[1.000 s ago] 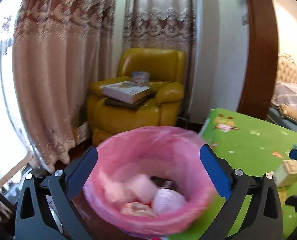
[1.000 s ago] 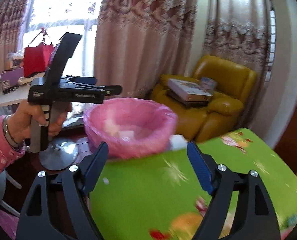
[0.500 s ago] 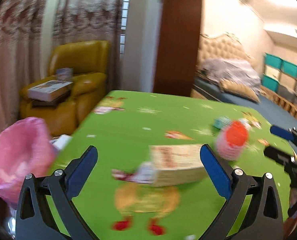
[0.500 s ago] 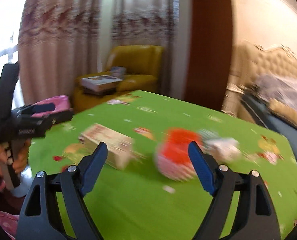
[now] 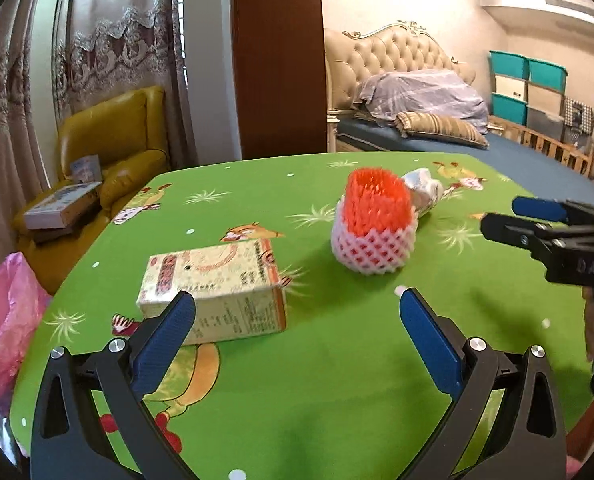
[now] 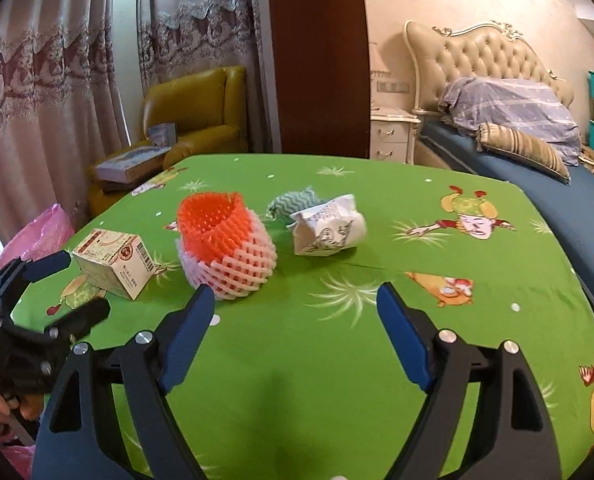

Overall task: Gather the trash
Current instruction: 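Grasp the orange-pink foam fruit net with the right tool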

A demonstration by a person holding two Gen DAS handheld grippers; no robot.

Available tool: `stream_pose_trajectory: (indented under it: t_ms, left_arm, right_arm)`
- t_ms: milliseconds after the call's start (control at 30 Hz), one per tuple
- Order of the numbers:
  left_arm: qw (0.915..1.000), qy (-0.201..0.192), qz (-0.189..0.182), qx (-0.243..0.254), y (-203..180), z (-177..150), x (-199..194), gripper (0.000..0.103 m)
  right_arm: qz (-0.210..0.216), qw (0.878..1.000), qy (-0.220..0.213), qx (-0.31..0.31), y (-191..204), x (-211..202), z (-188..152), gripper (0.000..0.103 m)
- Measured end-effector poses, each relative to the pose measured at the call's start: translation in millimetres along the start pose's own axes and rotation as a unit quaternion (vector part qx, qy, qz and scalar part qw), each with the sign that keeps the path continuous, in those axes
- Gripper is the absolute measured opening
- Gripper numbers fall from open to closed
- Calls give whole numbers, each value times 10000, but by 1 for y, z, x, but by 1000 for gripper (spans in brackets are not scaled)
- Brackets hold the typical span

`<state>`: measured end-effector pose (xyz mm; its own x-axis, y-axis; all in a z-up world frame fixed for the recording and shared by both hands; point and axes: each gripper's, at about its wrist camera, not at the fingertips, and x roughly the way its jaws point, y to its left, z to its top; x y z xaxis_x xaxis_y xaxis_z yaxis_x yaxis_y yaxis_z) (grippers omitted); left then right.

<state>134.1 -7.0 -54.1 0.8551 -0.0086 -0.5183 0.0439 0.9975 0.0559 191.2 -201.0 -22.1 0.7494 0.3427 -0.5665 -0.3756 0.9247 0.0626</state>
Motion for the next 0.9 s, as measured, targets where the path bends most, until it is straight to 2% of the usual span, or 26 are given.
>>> stream_pose_trajectory:
  t_ms: [233,367,433,667,900]
  left_arm:
    - [9996,-50,255,-110,28,-17,-13,96]
    - [9988,32,321,-370,50,-21,-16,96]
    - [9985,73,298,-453,56,-22,-17,96]
    - [9977,196,392,-519,64,-26,-18,96]
    - [9975,256,402,-519,64,-27,-18,96]
  right_arm:
    - [237,9988,383,-179,29,34,9,80]
    - [369,9975,559,-232,47,54,18,81]
    - [293,9972,644,-234,51,64,22,86]
    - [84,9952,936,-285,64,95,29,87]
    - [-117,9947,957,-354,64,104,26,87]
